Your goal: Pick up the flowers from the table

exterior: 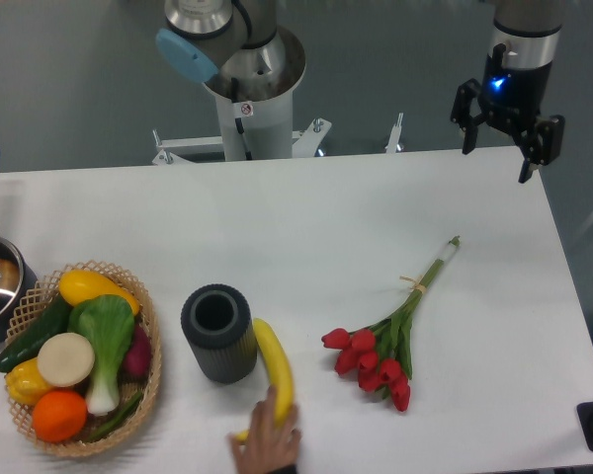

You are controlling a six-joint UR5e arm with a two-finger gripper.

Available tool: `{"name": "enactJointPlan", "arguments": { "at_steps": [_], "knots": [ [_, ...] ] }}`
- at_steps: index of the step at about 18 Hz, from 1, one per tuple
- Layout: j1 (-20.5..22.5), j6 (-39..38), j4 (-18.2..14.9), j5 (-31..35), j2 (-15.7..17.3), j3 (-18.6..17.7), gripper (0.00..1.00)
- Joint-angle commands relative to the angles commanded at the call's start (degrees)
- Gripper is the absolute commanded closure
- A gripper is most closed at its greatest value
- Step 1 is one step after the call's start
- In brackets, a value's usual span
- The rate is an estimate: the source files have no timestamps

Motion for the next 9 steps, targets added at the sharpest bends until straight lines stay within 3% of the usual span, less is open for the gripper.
{"name": "enactJointPlan", "arguments": {
  "at_steps": [7, 9],
  "knots": [
    [-0.09, -1.48, 0.17, -0.17, -0.35, -0.61, 0.00],
    [-0.61, -3.50, 4.02, -2.45, -0.35, -2.97, 0.00]
  ]
}}
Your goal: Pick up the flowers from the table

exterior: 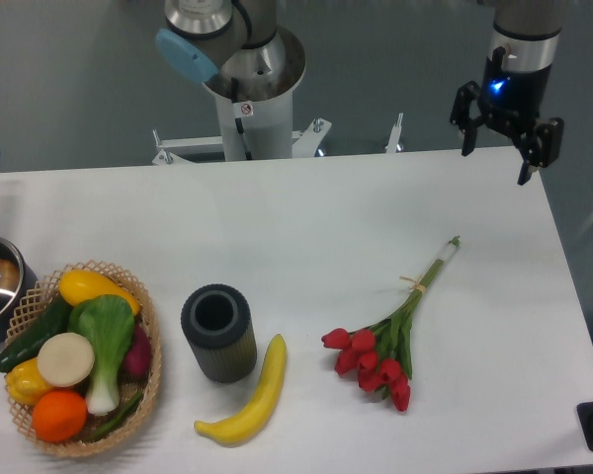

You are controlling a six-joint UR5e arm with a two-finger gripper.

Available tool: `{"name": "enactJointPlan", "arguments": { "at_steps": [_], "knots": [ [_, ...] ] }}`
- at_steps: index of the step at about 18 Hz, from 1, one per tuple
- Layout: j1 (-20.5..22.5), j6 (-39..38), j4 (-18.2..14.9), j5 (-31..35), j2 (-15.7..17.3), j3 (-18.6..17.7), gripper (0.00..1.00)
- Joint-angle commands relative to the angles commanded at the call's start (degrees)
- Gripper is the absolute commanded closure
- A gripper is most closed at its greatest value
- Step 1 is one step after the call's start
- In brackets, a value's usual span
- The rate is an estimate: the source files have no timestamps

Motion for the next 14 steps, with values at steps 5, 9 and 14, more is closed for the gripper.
{"name": "enactJointPlan", "arguments": {
  "at_steps": [5, 9, 14],
  "knots": [
    [-0.88, -8.53, 6.88, -1.42, -0.79, -3.62, 0.00],
    [-3.34, -9.67, 6.88, -1.42, -3.42, -3.62, 0.00],
    [-6.15, -11.78, 9.59, -1.34, -8.08, -3.27, 0.00]
  ]
}}
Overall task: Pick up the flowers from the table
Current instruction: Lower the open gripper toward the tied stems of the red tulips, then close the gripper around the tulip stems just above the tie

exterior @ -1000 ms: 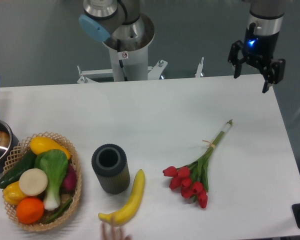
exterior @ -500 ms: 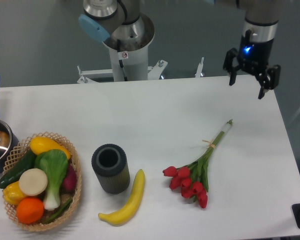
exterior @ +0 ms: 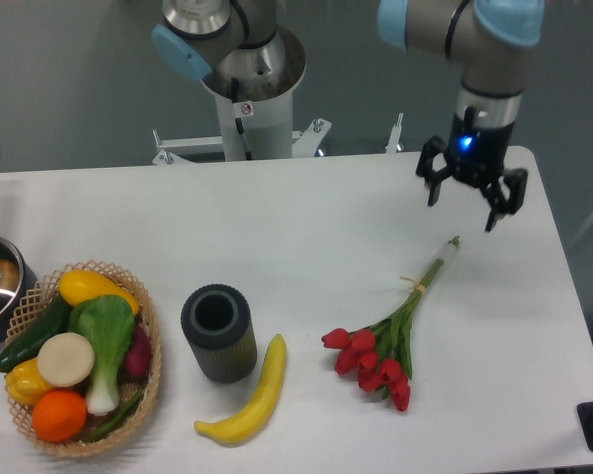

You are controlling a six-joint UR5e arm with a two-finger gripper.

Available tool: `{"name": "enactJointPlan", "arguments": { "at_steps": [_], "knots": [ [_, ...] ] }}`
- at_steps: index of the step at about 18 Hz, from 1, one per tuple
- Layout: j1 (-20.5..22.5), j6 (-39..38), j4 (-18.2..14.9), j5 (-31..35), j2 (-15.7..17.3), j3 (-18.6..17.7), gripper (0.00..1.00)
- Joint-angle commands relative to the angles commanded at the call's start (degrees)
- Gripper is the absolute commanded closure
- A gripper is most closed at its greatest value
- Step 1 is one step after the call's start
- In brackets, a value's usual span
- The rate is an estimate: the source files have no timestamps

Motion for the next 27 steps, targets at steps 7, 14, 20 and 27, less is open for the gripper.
{"name": "enactJointPlan", "arguments": {
  "at_steps": [7, 14, 20, 27],
  "knots": [
    [-2.02, -3.87, 4.24, 0.35, -6.68, 0.70, 0.00],
    [-4.05, -4.31, 4.24, 0.09, -11.43, 1.93, 0.00],
    [-4.40, -4.31, 4.24, 0.18, -13.45, 2.37, 0.00],
    [-5.54, -7.83, 4.41, -1.05, -15.83, 4.31, 0.00]
  ]
}}
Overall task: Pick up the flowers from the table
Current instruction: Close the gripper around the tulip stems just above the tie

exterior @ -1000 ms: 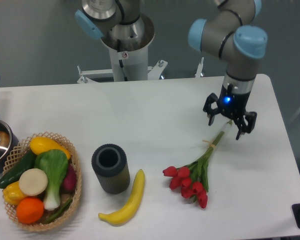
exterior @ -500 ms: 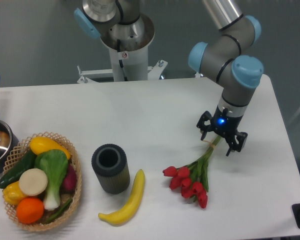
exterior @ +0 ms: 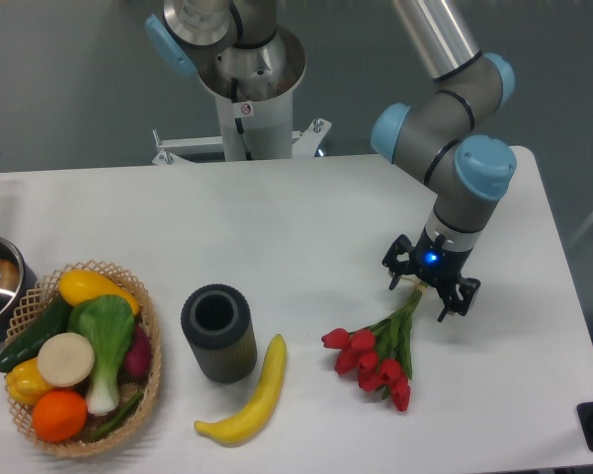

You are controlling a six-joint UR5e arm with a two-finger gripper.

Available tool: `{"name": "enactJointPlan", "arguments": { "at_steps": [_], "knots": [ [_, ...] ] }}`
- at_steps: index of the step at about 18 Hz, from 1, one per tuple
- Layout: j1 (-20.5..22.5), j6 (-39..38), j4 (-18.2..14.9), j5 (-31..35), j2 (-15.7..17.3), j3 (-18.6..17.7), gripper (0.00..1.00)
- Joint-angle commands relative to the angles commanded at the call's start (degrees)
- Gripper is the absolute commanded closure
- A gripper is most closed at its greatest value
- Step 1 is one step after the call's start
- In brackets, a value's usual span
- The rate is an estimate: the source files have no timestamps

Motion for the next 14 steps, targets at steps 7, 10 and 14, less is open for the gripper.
{"name": "enactJointPlan", "arguments": {
  "at_steps": [7, 10, 14],
  "knots": [
    [-0.53, 0.00, -0.09, 0.17, -0.53, -1.05, 0.00],
    [-1.14, 0.00, -0.09, 0.26, -0.62, -1.40, 0.00],
    [-1.32, -0.17, -0.09, 0.35, -0.62, -1.49, 0.06]
  ]
}}
